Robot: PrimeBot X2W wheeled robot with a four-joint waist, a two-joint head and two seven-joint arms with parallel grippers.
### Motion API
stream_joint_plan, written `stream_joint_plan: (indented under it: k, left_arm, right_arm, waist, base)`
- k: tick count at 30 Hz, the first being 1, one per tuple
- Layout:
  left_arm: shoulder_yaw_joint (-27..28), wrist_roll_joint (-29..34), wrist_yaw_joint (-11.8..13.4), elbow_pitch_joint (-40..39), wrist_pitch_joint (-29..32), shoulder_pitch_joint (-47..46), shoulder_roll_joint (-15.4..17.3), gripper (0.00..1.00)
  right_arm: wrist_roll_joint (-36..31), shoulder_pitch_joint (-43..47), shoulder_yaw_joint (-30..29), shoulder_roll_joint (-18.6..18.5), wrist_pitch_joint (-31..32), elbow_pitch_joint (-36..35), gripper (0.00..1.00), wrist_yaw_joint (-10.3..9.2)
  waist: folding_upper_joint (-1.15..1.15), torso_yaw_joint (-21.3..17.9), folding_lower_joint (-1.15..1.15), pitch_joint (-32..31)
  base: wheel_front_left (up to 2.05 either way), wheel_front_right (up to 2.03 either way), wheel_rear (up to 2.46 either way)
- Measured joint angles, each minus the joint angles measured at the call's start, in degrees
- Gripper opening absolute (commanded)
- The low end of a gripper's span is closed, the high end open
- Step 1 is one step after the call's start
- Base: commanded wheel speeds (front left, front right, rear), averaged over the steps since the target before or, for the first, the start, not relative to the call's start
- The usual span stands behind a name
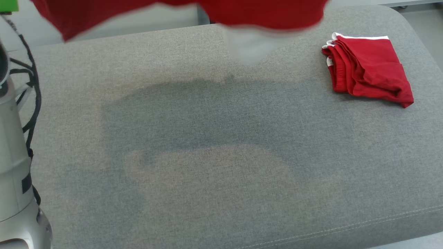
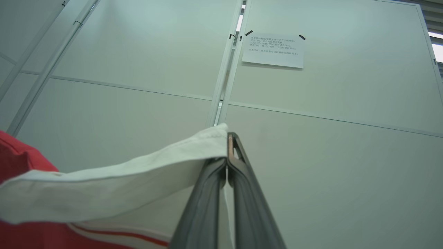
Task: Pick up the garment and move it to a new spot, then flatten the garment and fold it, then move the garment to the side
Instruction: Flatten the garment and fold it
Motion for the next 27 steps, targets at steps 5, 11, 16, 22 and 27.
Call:
stream_joint_plan:
  k: [5,11,16,22,27]
  left_arm:
    - [-2.72,-1.98,-1.21,2.10,2.11,-0.04,-0.79,0.00]
    - [-8.25,-5.14,-2.89,9.40,5.09,17.25,-2.04,0.00]
    - [-8.81,-6.62,-3.16,15.07,4.10,31.38,-2.80,0.00]
    - [-4.43,-7.84,-3.61,16.23,-2.19,36.15,-1.93,0.00]
    - [-3.69,-8.82,-4.19,16.49,-5.70,36.37,-2.12,0.00]
  right_arm:
    - [-0.32,2.66,3.25,-0.87,0.07,0.63,0.00,0.64]
    - [3.66,23.86,5.43,-0.14,1.26,5.91,0.00,1.05]
    - [7.89,43.02,8.54,4.53,0.99,12.12,0.00,1.05]
    - [9.67,46.93,9.02,8.15,-5.11,14.48,0.00,1.07]
    - [9.54,46.36,8.33,7.19,-8.50,14.18,0.00,1.08]
  waist:
    - [0.00,-0.16,0.00,0.07]
    - [0.00,-0.25,0.00,2.10]
    - [0.00,0.16,0.00,4.29]
    - [0.00,-0.14,0.00,6.80]
    - [0.00,-0.38,0.00,6.96]
  base:
    - [0.00,0.00,0.00]
    - [0.00,0.00,0.00]
    - [0.00,0.00,0.00]
    - [0.00,0.00,0.00]
    - [0.00,0.00,0.00]
